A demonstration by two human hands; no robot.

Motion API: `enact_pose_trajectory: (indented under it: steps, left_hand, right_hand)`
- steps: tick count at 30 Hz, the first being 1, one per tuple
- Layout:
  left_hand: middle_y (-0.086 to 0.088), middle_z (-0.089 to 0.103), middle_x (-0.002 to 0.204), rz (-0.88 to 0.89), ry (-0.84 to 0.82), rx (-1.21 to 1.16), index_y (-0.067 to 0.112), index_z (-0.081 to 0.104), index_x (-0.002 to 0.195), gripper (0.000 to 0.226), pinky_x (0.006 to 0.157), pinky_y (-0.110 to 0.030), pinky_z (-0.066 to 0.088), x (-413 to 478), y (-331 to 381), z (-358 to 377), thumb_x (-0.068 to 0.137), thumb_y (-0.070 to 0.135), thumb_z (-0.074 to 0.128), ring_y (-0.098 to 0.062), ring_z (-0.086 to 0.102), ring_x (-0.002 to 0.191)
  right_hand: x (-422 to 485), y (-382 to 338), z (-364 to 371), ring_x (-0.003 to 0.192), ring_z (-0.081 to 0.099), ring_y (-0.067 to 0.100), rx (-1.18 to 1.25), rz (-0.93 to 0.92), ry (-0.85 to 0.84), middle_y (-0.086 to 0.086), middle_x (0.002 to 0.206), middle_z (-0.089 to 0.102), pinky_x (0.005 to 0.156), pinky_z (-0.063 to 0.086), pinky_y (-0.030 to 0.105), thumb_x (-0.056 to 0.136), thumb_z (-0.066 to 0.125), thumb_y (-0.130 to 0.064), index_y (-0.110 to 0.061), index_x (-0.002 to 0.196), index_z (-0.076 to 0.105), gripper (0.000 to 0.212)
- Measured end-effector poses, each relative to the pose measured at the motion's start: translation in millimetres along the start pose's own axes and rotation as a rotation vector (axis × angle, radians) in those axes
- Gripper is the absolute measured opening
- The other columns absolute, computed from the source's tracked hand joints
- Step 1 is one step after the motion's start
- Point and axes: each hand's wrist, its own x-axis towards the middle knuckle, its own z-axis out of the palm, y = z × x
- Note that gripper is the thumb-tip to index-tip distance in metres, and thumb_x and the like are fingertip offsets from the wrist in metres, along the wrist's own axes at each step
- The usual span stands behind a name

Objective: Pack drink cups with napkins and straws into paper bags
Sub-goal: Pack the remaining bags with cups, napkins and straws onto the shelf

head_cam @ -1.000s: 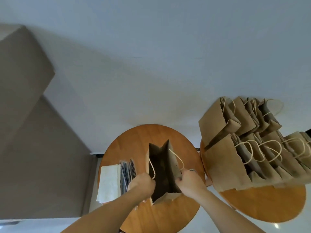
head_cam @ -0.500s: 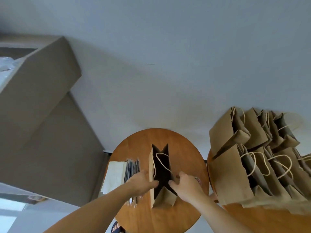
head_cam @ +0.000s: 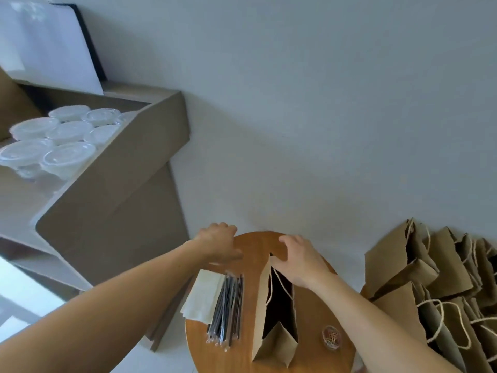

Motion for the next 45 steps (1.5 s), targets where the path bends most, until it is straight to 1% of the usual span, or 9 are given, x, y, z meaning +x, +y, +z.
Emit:
enact_pose_trajectory:
  steps: [9,15,19,26,30,32,35,39,45]
  left_hand:
    - [-0.005,0.040,0.149,-0.080,0.277,-0.034,0.021,0.032,0.150,0.073,0.107,-0.044,0.037,-38.9,-86.7,-121.7,0.087,0.051,0.054,-0.028,0.036,0.136]
    - [-0.004,0.045,0.144,-0.168,0.538,-0.062,0.024,0.043,0.143,0.066,0.101,-0.043,0.038,-65.4,-207.9,-194.5,0.084,0.049,0.057,-0.027,0.039,0.132]
    - [0.000,0.042,0.149,-0.267,0.614,-0.098,0.026,0.041,0.144,0.066,0.100,-0.042,0.038,-74.4,-309.7,-224.8,0.085,0.049,0.058,-0.026,0.035,0.137]
    - [0.001,0.038,0.151,-0.444,0.550,-0.131,0.026,0.033,0.150,0.072,0.101,-0.042,0.038,-75.2,-455.5,-221.9,0.087,0.049,0.058,-0.024,0.033,0.138]
    - [0.002,0.041,0.146,-0.478,0.499,-0.153,0.026,0.037,0.145,0.069,0.090,-0.038,0.039,-73.3,-506.4,-209.1,0.084,0.054,0.054,-0.024,0.035,0.135]
    - [0.002,0.040,0.147,-0.477,0.481,-0.158,0.026,0.034,0.147,0.071,0.091,-0.037,0.038,-72.0,-524.2,-202.4,0.084,0.052,0.055,-0.024,0.034,0.135]
    - [0.001,0.037,0.150,-0.478,0.460,-0.162,0.025,0.030,0.150,0.075,0.100,-0.038,0.038,-70.8,-543.0,-191.8,0.084,0.050,0.057,-0.024,0.033,0.137]
    - [0.002,0.038,0.150,-0.473,0.445,-0.167,0.027,0.030,0.150,0.076,0.101,-0.039,0.037,-71.7,-560.4,-179.6,0.084,0.053,0.056,-0.024,0.033,0.137]
    - [0.000,0.038,0.150,-0.482,0.413,-0.170,0.026,0.030,0.150,0.076,0.101,-0.039,0.038,-72.9,-571.3,-174.0,0.085,0.053,0.056,-0.024,0.034,0.136]
  right_hand:
    - [68.1,-129.1,-46.5,0.141,0.029,0.025,-0.128,-0.229,0.053,0.002,0.154,0.034,0.113,0.033,0.043,0.093,0.050,-0.052,-0.018,0.151,0.032,0.069]
    - [118.2,-262.8,-82.2,0.137,0.034,0.026,-0.124,-0.401,0.214,0.004,0.147,0.042,0.111,0.033,0.039,0.093,0.056,-0.050,-0.017,0.144,0.043,0.062]
    - [153.9,-366.9,-88.1,0.134,0.038,0.021,-0.070,-0.511,0.271,-0.001,0.142,0.047,0.106,0.037,0.037,0.091,0.057,-0.049,-0.020,0.139,0.048,0.057]
    - [229.4,-511.6,-59.9,0.133,0.043,0.021,-0.160,-0.593,0.159,0.002,0.147,0.044,0.107,0.039,0.038,0.092,0.056,-0.052,-0.019,0.143,0.045,0.062]
    - [263.3,-569.9,-24.8,0.131,0.045,0.023,-0.251,-0.636,-0.004,0.001,0.148,0.042,0.101,0.039,0.037,0.085,0.060,-0.057,-0.023,0.143,0.045,0.069]
    - [276.7,-592.9,-9.7,0.132,0.044,0.022,-0.340,-0.656,-0.063,0.000,0.149,0.042,0.103,0.040,0.039,0.079,0.064,-0.059,-0.024,0.145,0.042,0.078]
    - [292.1,-617.4,6.3,0.137,0.039,0.021,-0.439,-0.665,-0.164,-0.002,0.153,0.035,0.107,0.041,0.042,0.072,0.073,-0.057,-0.026,0.152,0.031,0.095]
    - [308.2,-629.0,16.0,0.141,0.033,0.022,-0.563,-0.640,-0.298,-0.005,0.155,0.028,0.110,0.040,0.046,0.065,0.083,-0.052,-0.031,0.155,0.019,0.112]
    - [317.7,-629.7,18.9,0.131,0.038,0.021,-0.561,-0.665,-0.290,-0.005,0.140,0.037,0.105,0.042,0.044,0.059,0.086,-0.048,-0.037,0.150,0.026,0.110]
